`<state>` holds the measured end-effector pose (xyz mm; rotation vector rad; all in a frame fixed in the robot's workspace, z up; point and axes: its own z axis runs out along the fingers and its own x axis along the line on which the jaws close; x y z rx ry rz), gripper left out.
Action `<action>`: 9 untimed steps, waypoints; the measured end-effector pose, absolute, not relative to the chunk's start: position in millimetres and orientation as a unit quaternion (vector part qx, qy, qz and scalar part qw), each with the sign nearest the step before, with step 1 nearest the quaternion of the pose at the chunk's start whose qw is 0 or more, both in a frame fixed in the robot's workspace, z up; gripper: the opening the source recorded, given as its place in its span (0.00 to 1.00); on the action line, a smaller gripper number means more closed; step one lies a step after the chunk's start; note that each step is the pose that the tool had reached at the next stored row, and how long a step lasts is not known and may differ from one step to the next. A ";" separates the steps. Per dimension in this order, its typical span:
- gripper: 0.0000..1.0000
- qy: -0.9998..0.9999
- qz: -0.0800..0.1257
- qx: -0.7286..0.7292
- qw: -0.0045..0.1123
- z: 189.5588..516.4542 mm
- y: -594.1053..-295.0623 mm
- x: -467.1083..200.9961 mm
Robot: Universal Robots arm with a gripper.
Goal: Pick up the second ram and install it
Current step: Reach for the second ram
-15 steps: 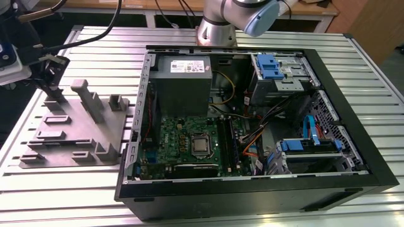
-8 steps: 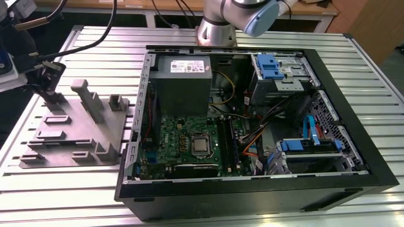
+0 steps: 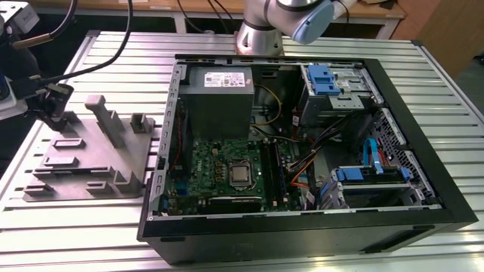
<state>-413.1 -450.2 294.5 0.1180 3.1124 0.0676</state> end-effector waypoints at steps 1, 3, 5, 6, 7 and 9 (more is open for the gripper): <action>0.10 0.999 0.022 0.038 0.013 292.7 -450.7 -413.8; 0.10 0.999 0.022 0.038 0.013 289.2 -451.5 -414.9; 0.10 0.999 0.022 0.038 0.013 286.0 -452.4 -415.6; 0.10 0.999 0.022 0.038 0.013 284.3 -452.7 -415.8; 0.10 0.999 0.022 0.038 0.013 282.7 -453.0 -415.9; 0.10 0.999 0.022 0.038 0.012 279.4 -453.4 -416.0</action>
